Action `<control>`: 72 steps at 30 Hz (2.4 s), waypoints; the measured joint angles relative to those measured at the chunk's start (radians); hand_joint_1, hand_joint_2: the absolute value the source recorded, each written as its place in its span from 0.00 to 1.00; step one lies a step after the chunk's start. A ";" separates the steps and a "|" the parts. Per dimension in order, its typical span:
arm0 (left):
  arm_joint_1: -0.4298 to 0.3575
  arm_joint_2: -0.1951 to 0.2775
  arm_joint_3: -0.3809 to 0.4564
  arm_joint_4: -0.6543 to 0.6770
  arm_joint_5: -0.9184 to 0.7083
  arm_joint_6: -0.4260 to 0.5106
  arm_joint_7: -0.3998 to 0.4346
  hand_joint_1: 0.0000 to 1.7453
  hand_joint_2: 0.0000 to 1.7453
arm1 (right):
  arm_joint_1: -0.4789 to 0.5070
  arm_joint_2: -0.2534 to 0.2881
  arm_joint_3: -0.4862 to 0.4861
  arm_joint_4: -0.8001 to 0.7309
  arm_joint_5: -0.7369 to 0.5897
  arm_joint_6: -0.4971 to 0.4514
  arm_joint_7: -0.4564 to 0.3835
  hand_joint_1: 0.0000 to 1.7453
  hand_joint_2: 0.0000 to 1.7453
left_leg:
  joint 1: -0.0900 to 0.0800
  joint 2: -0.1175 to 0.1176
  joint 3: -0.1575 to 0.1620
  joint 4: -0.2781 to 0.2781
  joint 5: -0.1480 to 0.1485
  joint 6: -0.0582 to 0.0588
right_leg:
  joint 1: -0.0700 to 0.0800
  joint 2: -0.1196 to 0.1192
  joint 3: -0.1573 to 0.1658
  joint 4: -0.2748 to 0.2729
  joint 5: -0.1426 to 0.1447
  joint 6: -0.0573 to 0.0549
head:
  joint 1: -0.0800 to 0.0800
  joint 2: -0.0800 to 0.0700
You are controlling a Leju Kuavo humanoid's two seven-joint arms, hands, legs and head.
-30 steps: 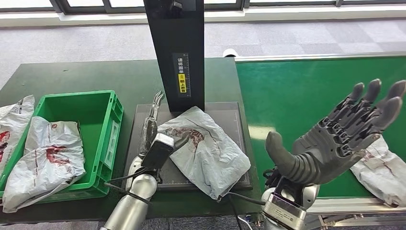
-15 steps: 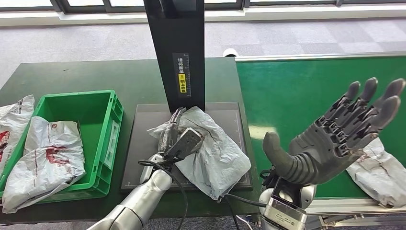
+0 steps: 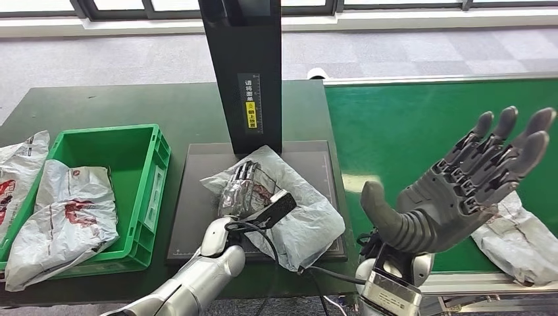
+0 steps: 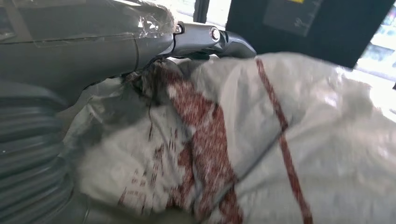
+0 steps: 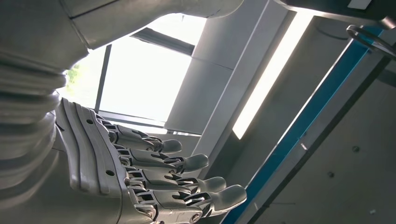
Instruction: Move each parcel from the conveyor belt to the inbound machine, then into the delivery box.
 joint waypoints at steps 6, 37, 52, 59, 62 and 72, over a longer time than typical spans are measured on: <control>-0.014 0.007 -0.063 0.035 -0.052 -0.068 0.066 1.00 1.00 | -0.002 0.000 0.000 0.012 -0.009 0.000 0.000 0.00 1.00 | 0.000 0.000 0.006 0.000 -0.006 0.002 | 0.000 -0.001 0.014 0.000 -0.006 0.000 | 0.000 0.000; -0.028 0.024 -0.077 0.037 -0.099 -0.059 0.086 1.00 1.00 | -0.004 0.000 0.000 0.031 -0.014 0.000 0.000 0.00 1.00 | 0.000 0.000 0.010 -0.001 -0.007 0.001 | 0.000 -0.001 0.018 0.000 -0.007 0.000 | 0.000 0.000; -0.028 0.024 -0.076 0.037 -0.099 -0.059 0.086 1.00 1.00 | -0.004 0.000 0.000 0.031 -0.014 0.000 0.000 0.00 1.00 | 0.000 0.000 0.010 -0.001 -0.007 0.001 | 0.000 -0.001 0.018 0.000 -0.007 0.000 | 0.000 0.000; -0.028 0.024 -0.077 0.037 -0.099 -0.059 0.086 1.00 1.00 | -0.004 0.000 0.000 0.031 -0.014 0.000 0.000 0.00 1.00 | 0.000 0.000 0.010 0.000 -0.007 0.001 | 0.000 -0.001 0.018 0.000 -0.007 0.000 | 0.000 0.000; -0.028 0.024 -0.077 0.037 -0.099 -0.059 0.086 1.00 1.00 | -0.004 0.000 0.000 0.031 -0.014 0.000 0.000 0.00 1.00 | 0.000 0.000 0.010 0.000 -0.007 0.001 | 0.000 -0.001 0.018 0.000 -0.007 0.000 | 0.000 0.000; -0.028 0.024 -0.077 0.037 -0.099 -0.059 0.086 1.00 1.00 | -0.004 0.000 0.000 0.031 -0.014 0.000 0.000 0.00 1.00 | 0.000 0.000 0.010 0.000 -0.007 0.001 | 0.000 -0.001 0.018 0.000 -0.007 0.000 | 0.000 0.000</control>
